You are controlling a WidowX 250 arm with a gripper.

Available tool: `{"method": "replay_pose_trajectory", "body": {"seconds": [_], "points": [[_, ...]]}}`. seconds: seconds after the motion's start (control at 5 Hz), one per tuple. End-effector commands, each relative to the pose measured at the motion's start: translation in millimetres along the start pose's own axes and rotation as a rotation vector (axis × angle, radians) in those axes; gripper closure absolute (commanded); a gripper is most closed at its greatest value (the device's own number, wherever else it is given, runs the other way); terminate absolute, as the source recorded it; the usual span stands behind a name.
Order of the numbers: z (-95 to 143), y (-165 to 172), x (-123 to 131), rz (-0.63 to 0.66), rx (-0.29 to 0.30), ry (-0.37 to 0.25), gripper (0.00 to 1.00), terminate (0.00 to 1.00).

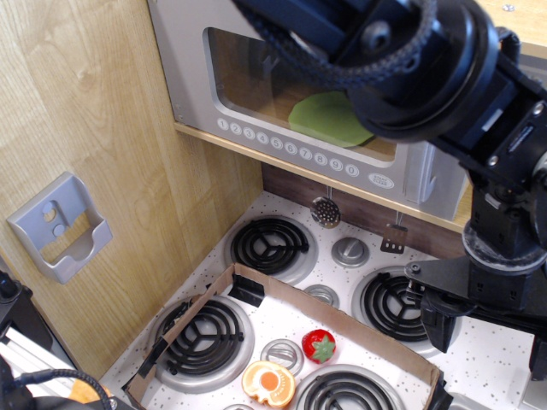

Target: Open microwave

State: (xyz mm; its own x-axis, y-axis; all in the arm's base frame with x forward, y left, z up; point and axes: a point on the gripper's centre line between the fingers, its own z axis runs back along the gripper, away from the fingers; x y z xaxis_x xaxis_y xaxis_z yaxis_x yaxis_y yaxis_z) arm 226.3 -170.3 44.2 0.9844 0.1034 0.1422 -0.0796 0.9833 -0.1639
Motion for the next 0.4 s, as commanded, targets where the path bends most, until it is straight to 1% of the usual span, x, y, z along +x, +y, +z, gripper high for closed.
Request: {"method": "replay_pose_trajectory", "body": {"seconds": [0.0,0.2], "points": [[0.0,0.0,0.0,0.000,0.000,0.000,0.00,0.00],[14.4,18.8,2.0,-0.022,0.025,-0.035,0.00,0.00]]}}
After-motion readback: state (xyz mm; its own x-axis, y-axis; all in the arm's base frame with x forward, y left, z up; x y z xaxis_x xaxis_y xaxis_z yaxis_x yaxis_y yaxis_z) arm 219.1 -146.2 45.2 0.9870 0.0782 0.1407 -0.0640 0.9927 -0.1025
